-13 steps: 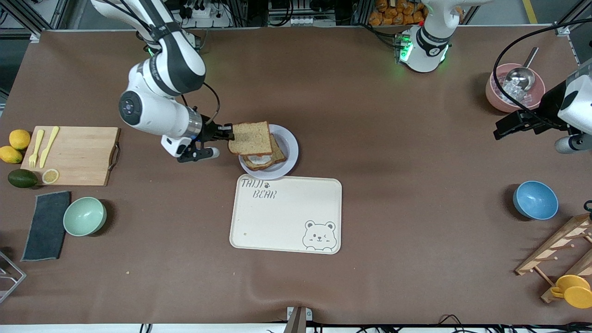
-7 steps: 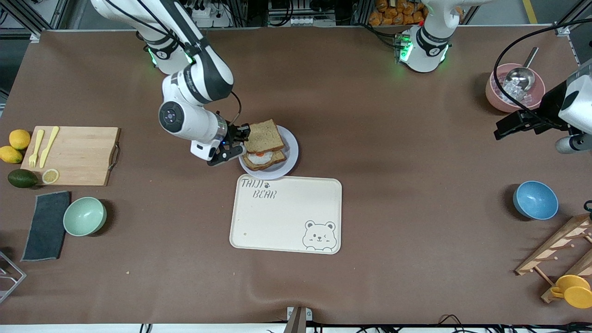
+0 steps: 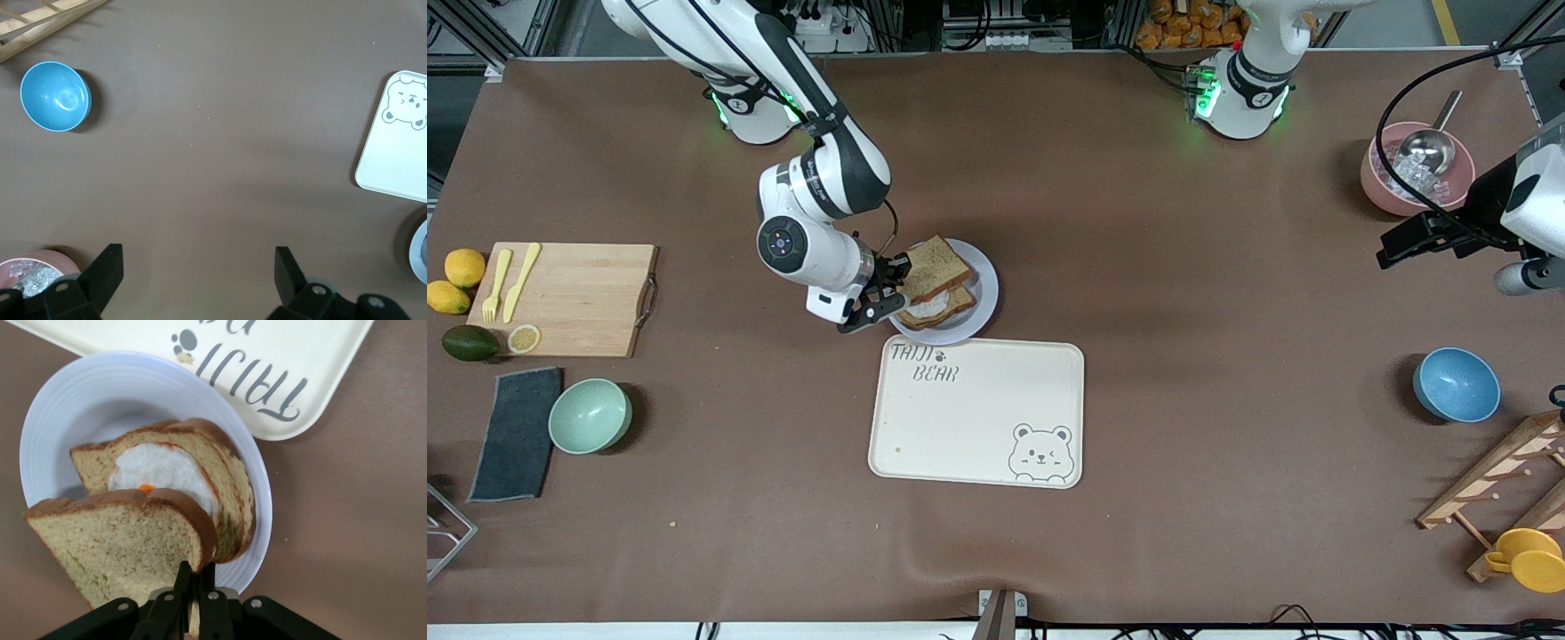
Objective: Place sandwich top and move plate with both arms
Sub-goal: 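Lower the bread slice onto the egg toast with the right gripper, then open the right gripper and draw it back from the plate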
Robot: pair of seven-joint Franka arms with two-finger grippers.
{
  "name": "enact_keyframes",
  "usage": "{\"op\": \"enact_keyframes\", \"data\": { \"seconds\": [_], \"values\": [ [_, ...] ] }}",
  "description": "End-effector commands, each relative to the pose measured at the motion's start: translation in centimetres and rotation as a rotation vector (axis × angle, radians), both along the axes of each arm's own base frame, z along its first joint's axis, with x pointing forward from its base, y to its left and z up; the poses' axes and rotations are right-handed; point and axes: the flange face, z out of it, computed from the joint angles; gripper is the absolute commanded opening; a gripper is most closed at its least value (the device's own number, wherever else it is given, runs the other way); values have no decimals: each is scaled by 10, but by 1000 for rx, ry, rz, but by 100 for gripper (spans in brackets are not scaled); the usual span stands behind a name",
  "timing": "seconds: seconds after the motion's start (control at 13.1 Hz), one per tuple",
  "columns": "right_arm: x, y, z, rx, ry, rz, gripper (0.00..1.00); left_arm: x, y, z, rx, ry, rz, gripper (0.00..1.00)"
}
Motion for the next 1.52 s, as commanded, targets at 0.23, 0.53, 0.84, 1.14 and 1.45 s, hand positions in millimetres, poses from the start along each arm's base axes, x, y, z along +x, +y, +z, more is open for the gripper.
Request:
{"op": "enact_keyframes", "data": {
  "seconds": [0.23, 0.53, 0.84, 1.14, 1.45],
  "values": [
    [20, -9, 17, 6, -27, -17, 0, -1, 0, 6, 17, -2, 6, 100],
    [25, -13, 20, 8, -35, -26, 100, -1, 0, 5, 17, -1, 6, 100],
    [35, -28, 37, 19, -51, -54, 100, -1, 1, 6, 17, -2, 8, 100],
    [57, -70, 87, 47, -44, -109, 100, -1, 1, 6, 17, -2, 8, 100],
    [81, -161, 122, -58, -133, -143, 100, -1, 1, 5, 17, -1, 6, 100]
  ]
}}
